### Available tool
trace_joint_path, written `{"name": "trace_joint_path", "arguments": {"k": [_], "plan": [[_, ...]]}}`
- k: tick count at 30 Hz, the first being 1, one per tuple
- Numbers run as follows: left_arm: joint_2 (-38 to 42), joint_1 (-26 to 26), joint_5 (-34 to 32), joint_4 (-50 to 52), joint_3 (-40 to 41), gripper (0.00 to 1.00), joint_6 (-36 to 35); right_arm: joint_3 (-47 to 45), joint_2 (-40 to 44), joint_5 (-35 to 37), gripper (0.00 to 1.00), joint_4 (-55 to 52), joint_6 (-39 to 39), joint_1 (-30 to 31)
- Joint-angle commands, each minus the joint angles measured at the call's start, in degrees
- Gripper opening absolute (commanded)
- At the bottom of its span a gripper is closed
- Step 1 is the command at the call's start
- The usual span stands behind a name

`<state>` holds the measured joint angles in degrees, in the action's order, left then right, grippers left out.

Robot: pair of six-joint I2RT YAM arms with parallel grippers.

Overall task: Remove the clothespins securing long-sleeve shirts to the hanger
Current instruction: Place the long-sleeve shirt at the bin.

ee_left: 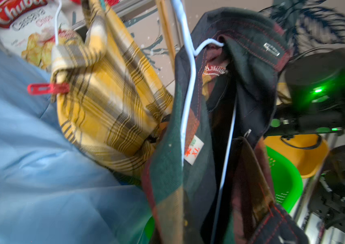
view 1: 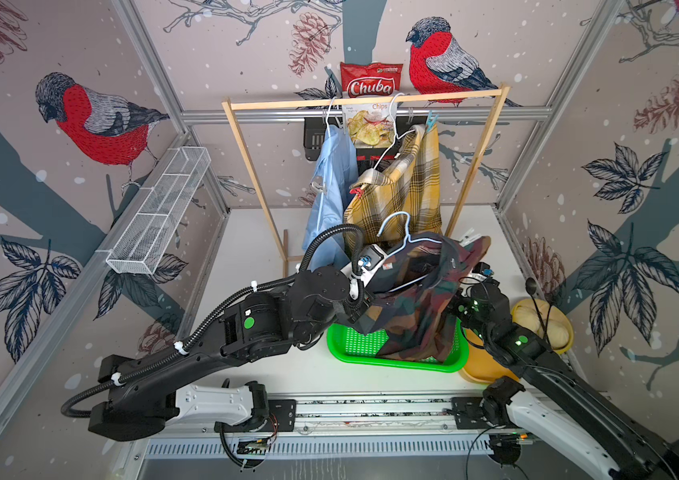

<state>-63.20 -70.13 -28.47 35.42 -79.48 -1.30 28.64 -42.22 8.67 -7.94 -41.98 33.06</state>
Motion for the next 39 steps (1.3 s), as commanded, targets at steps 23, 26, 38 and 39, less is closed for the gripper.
{"name": "trace_joint_path", "arguments": {"k": [23, 26, 38, 39], "plan": [[4.9, 19.3, 8.7, -13.7, 22.0, 0.0, 5.4, 1.2, -33.7, -13.7, 0.75, 34.1, 1.2, -1.7], [5.3, 20.0, 9.4, -15.3, 24.4, 0.0, 5.4, 2.2, -33.1, -15.5, 0.79, 33.0, 2.2, -2.8], [6.9, 20.8, 11.8, -19.4, 29.7, 0.0, 4.1, 5.1, -1.6, -11.0, 0.96, -2.8, 1.9, -16.3], [7.0, 20.8, 12.1, -19.8, 30.2, 0.0, 4.1, 5.8, -0.2, -11.2, 0.97, -5.2, 2.1, -18.9]]}}
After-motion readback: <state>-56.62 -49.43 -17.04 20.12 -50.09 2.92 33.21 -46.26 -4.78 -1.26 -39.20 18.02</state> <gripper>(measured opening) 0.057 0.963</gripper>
